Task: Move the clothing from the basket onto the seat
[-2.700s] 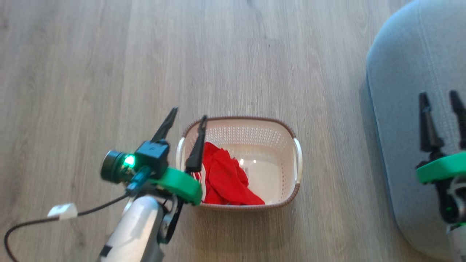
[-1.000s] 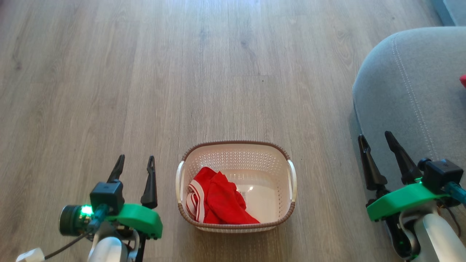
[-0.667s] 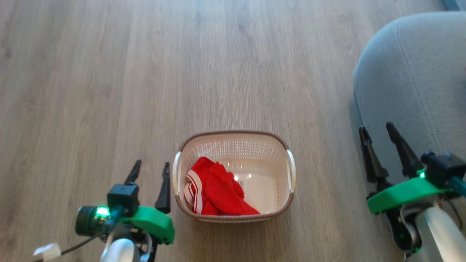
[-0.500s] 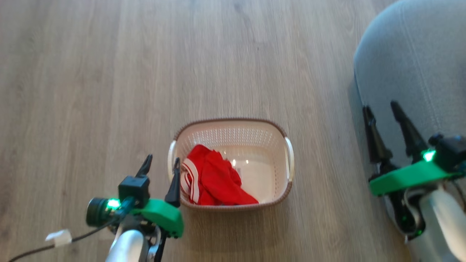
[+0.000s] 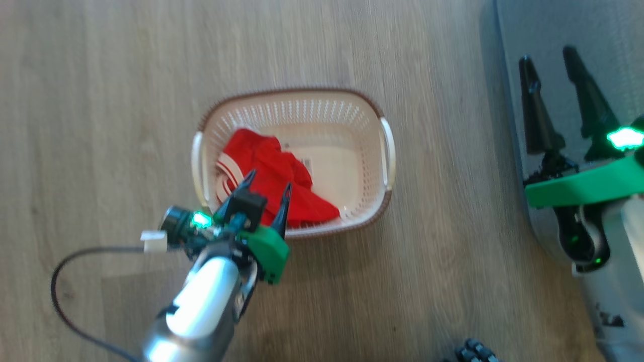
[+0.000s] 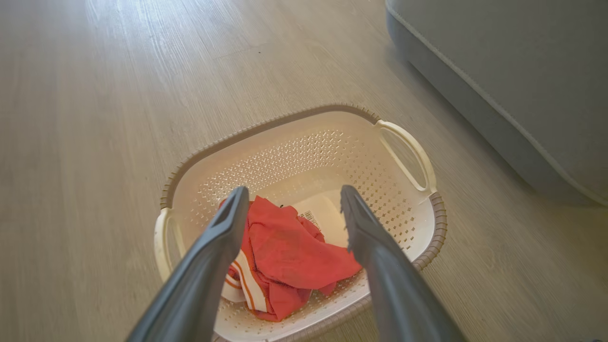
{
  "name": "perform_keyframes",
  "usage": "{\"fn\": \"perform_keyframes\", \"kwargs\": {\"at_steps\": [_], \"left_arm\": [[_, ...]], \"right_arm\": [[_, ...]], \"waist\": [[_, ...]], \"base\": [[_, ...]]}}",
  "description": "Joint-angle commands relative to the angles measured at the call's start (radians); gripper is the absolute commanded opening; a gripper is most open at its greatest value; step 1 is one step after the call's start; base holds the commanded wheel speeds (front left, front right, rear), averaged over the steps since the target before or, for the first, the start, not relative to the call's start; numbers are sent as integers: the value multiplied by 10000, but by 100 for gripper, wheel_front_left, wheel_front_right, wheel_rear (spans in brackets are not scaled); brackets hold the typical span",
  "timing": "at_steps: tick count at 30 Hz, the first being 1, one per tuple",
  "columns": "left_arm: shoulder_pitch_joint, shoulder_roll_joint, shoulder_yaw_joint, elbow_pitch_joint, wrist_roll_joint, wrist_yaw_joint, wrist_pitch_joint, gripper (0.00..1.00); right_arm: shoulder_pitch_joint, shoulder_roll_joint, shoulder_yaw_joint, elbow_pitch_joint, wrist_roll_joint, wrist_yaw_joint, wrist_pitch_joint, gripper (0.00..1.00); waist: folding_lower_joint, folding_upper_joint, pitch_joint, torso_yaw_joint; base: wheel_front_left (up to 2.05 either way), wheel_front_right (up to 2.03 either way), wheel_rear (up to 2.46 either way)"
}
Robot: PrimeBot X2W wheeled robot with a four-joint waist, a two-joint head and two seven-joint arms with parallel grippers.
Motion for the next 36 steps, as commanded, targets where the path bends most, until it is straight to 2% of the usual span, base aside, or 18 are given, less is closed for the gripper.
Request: {"fn": "perform_keyframes", "kwargs": {"at_steps": [1, 6, 12, 19, 28, 36], "left_arm": [[-321, 93, 112, -6, -101, 36, -51, 100], [-1659, 93, -635, 1836, -177, 103, 11, 100], [-3664, 93, -2047, 3859, 457, 210, 1506, 100], [-5135, 93, -3217, 5291, 1148, 74, 3181, 100], [-6011, 340, -3767, 6069, 1566, 380, 4798, 100], [-6182, 466, -3973, 6169, 1631, 524, 5171, 100]], "right_arm": [[-104, -162, 175, -378, 68, -2, -53, 100], [-486, -60, 73, -465, 277, -2, -53, 100], [-755, 82, 63, -457, 425, -2, -53, 100], [-1058, 399, 198, -515, 540, -2, -53, 100], [-1481, 653, 336, -663, 666, -2, -53, 100], [-1695, 697, 349, -838, 737, -2, -53, 100]], "waist": [[-3, 0, 901, -401], [-3, 0, 1770, -743], [-3, 0, 2602, -1098], [-3, 0, 3400, -1631], [-3, 0, 4308, -2074], [-3, 0, 4779, -2229]], "base": [[0, 0, 0], [0, 0, 0], [0, 0, 0], [0, 0, 0], [0, 0, 0], [0, 0, 0]]}}
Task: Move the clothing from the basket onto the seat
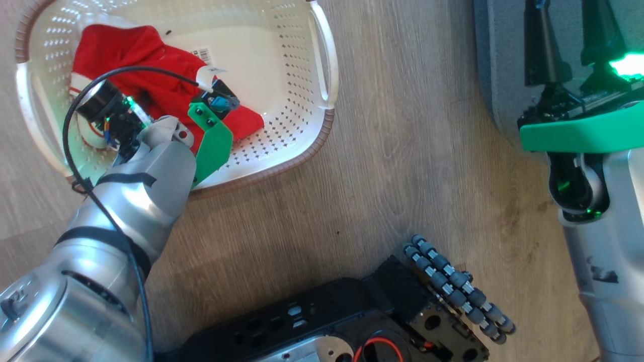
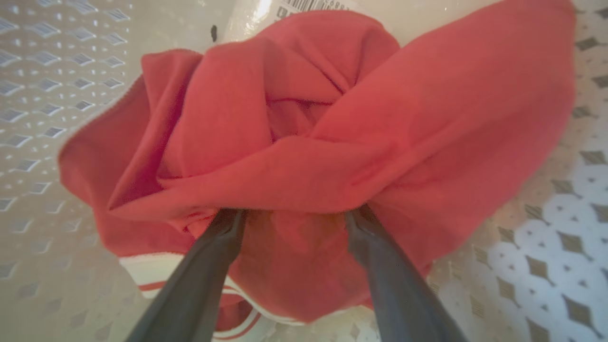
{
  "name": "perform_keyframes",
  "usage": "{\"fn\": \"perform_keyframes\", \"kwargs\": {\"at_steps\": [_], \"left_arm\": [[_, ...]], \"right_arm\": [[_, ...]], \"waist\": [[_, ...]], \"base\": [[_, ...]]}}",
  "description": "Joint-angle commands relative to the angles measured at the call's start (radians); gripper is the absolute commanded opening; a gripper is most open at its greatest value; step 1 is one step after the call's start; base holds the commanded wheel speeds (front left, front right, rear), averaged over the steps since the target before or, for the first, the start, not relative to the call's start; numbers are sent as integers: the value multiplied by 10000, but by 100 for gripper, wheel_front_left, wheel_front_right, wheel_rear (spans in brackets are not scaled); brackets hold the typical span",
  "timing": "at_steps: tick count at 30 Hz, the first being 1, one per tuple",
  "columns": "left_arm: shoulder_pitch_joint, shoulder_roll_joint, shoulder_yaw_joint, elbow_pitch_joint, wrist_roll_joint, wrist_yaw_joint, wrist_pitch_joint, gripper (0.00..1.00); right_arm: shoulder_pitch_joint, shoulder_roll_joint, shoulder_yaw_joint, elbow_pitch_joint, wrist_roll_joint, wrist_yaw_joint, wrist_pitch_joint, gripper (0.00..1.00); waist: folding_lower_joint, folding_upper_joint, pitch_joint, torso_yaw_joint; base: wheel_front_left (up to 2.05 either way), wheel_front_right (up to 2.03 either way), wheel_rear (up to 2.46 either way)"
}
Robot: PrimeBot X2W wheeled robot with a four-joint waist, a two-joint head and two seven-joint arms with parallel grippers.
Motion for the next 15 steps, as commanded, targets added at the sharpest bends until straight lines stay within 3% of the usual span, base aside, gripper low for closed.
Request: {"fn": "perform_keyframes", "kwargs": {"at_steps": [1, 4, 6, 7, 15], "left_arm": [[23, 156, 38, -45, 75, 93, 38, 100], [93, 219, 41, -29, -2, 168, -104, 100], [146, 249, 90, -22, -111, 155, -296, 25], [188, 257, 100, -20, -151, 151, -430, 0], [920, 156, 519, -2, -870, 134, -1614, 0]], "right_arm": [[167, 5, 104, -350, 123, -2, -51, 100], [122, 1, 96, -411, 117, -2, -51, 100], [100, -14, 103, -416, 107, -2, -51, 100], [102, -14, 109, -398, 92, -2, -51, 100], [296, -113, 71, -163, -20, -2, -51, 100]], "waist": [[-1, 0, 107, -60], [-1, 0, 202, -78], [-1, 0, 203, -73], [-1, 0, 151, -63], [-1, 0, -853, 231]], "base": [[0, 0, 0], [0, 0, 0], [0, 0, 0], [0, 0, 0], [0, 0, 0]]}}
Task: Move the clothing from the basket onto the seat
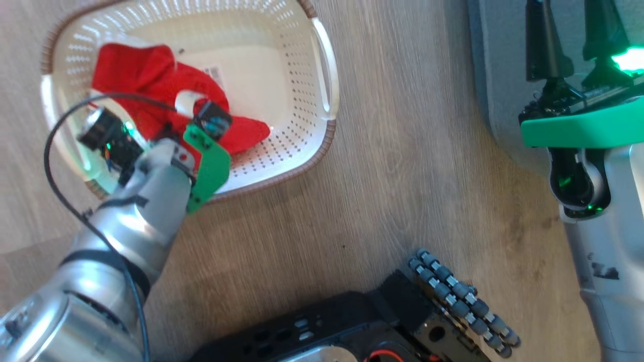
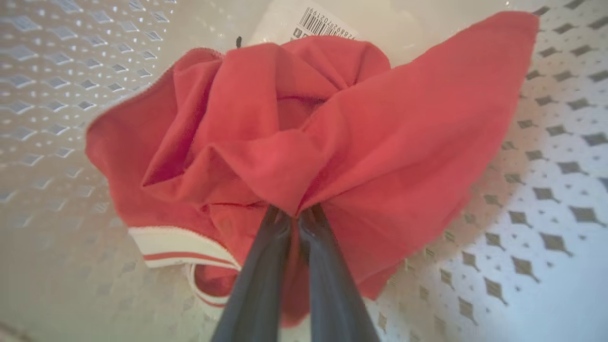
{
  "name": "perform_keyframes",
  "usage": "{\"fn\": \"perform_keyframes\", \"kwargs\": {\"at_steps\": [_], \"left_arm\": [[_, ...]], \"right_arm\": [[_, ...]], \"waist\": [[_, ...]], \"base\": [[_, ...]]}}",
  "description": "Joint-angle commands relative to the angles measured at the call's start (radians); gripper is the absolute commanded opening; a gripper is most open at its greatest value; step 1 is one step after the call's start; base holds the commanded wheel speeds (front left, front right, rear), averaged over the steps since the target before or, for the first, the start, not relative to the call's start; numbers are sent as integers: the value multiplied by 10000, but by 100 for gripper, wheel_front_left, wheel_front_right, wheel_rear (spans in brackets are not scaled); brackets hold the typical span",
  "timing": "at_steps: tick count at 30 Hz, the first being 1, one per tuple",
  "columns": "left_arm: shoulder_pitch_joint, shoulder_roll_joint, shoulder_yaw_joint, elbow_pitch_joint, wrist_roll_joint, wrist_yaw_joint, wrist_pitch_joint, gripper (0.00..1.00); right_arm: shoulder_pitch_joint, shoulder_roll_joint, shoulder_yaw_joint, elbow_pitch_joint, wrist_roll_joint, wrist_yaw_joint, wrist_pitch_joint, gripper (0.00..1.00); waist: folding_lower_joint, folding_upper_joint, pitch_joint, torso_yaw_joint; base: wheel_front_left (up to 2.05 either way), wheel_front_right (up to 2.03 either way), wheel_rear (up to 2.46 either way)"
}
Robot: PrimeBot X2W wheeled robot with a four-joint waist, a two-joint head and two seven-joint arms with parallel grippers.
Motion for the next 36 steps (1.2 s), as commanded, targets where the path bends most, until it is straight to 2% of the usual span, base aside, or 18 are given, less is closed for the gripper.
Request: {"fn": "perform_keyframes", "kwargs": {"at_steps": [1, 12, 18, 28, 36], "left_arm": [[375, 6, 212, -75, -92, 55, -208, 0], [1271, -350, 861, -389, -1383, -307, -2100, 0], [2202, -368, 751, -1482, -2400, -418, -2853, 0], [2861, -370, 344, -2619, -3410, -73, -3462, 0], [3257, -344, 762, -3852, -3667, 254, -3645, 0]], "right_arm": [[528, -127, 50, -221, -7, -2, -51, 100], [1121, -594, 29, 48, -270, -2, -51, 100], [1692, -743, 42, 400, -523, -2, -51, 100], [2564, -645, 49, 919, -858, -2, -51, 100], [3152, -333, 187, 1613, -1361, -2, -51, 100]], "waist": [[1, 0, -466, 208], [1, 0, -2362, 1326], [1, 0, -3831, 1989], [1, 0, -5442, 2598], [1, 0, -6672, 2812]], "base": [[0, 0, 0], [0, 0, 0], [0, 0, 0], [0, 0, 0], [0, 0, 0]]}}
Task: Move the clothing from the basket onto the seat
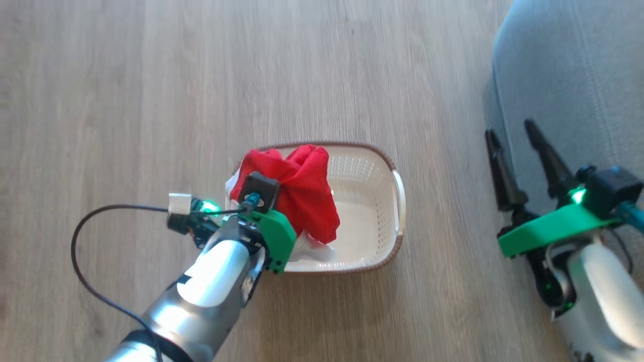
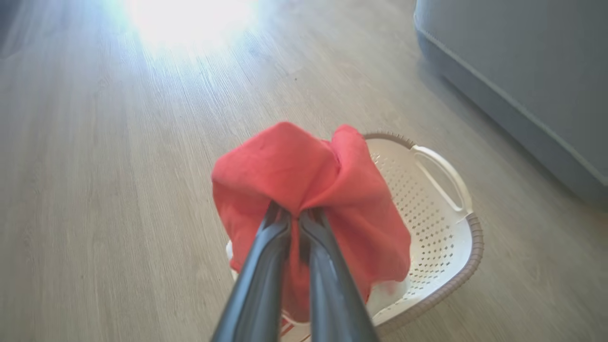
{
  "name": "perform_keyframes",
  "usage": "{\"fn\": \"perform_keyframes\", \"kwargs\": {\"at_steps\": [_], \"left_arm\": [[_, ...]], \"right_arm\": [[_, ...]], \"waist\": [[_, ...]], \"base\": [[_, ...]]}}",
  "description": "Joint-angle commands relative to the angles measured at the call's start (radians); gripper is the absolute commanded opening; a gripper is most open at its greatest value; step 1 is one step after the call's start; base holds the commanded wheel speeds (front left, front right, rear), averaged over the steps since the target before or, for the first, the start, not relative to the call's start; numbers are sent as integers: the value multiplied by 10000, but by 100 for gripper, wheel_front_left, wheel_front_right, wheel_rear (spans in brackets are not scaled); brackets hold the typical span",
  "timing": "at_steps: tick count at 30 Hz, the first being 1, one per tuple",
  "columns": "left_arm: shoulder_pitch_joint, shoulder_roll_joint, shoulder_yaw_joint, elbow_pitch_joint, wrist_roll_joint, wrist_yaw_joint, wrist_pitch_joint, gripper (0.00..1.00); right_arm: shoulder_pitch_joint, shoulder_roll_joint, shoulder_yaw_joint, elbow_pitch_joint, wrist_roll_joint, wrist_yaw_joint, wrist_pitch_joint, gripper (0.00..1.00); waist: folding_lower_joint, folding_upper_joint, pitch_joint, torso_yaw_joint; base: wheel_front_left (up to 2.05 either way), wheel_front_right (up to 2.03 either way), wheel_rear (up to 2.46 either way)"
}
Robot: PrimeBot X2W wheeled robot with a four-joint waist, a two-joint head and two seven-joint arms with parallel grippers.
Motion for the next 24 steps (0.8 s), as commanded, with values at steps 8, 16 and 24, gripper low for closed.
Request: {"fn": "perform_keyframes", "kwargs": {"at_steps": [8, 16, 24], "left_arm": [[629, 544, 1198, -2459, 457, 142, -137, 0], [912, 878, 1810, -4481, 941, 138, -138, 0], [452, 1241, 2071, -6231, 1179, 128, -118, 0]], "right_arm": [[463, 277, 364, 373, -401, -2, -53, 100], [988, 489, 321, 604, -602, -2, -53, 100], [1302, 604, 277, 680, -664, -2, -53, 100]], "waist": [[2, -1, -1411, 174], [2, -1, -2128, 60], [2, -1, -2274, -85]], "base": [[0, 0, 0], [0, 0, 0], [0, 0, 0]]}}
